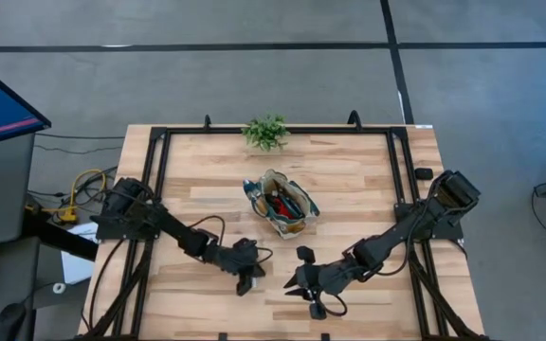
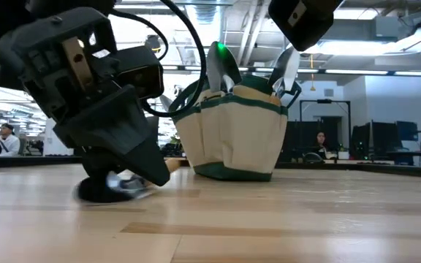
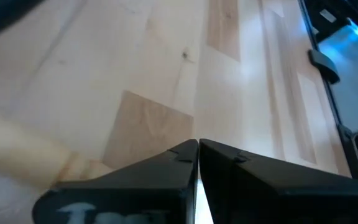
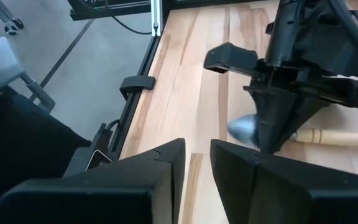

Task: Pick & Place Garden tools in Gardening bag
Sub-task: Move the trowel, then adjust the gardening bag

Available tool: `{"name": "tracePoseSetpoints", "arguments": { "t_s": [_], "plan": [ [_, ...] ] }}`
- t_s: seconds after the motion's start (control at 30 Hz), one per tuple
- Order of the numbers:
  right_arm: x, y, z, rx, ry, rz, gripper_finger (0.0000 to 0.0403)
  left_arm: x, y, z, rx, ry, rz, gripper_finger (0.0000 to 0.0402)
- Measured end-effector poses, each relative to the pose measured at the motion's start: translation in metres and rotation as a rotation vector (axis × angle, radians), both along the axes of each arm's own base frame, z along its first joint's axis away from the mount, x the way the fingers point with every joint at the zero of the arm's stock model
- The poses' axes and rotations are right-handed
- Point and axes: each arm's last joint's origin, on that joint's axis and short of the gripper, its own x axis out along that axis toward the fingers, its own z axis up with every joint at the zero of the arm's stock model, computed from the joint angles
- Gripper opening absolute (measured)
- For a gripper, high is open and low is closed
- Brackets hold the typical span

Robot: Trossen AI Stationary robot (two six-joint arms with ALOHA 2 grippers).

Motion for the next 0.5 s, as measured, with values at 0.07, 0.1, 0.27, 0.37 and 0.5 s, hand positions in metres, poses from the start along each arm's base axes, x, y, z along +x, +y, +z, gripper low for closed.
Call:
{"name": "tracePoseSetpoints", "arguments": {
  "t_s": [0.07, 0.1, 0.27, 0.37, 0.5],
  "plan": [
    [0.000, 0.000, 0.000, 0.003, 0.001, -0.001, 0.0070, -0.001, -0.002, 0.000, -0.010, 0.003, -0.021, 0.0004],
    [0.000, 0.000, 0.000, 0.003, 0.001, -0.002, 0.0070, -0.001, -0.002, 0.001, -0.017, 0.005, -0.031, 0.0004],
    [-0.001, 0.002, 0.000, 0.003, 0.000, 0.004, 0.0070, -0.005, -0.011, 0.001, -0.035, 0.010, -0.085, 0.0004],
    [-0.002, 0.004, 0.001, 0.004, -0.002, 0.011, 0.0070, -0.007, -0.015, 0.001, -0.036, 0.010, -0.102, 0.0004],
    [-0.003, 0.010, 0.012, 0.001, -0.034, 0.001, 0.0070, -0.012, -0.021, 0.005, -0.003, 0.000, -0.146, 0.0004]
  ]
}}
